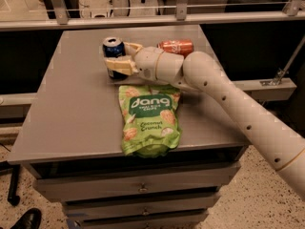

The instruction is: Place pepsi can upright

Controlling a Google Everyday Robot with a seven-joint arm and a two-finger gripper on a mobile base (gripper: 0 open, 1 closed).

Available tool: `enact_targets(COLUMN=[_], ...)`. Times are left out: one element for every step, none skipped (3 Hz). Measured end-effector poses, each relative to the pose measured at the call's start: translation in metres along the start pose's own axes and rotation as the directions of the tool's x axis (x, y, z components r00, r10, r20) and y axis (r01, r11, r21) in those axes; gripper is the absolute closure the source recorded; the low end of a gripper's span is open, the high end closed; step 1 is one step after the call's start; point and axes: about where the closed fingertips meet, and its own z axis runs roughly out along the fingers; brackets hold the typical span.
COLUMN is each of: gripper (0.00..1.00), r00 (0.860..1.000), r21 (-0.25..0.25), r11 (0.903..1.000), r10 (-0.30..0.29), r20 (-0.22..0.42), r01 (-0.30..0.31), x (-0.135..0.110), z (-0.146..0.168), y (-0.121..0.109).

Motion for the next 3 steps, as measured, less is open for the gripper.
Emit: enact_targets(gripper=[0.12, 0.0, 0.0], r00=[1.0, 0.999, 0.998], r21=[0.025, 0.04, 0.05], r11=[0.9995, 0.9987, 0.998], r10=[0.022, 0.034, 0.041], r20=[-0.014, -0.027, -0.04], r01=[-0.021, -0.033, -0.039], x=[0.005, 0.008, 0.009], z=[-0.011, -0.018, -0.023], y=[-0.001, -0.002, -0.003])
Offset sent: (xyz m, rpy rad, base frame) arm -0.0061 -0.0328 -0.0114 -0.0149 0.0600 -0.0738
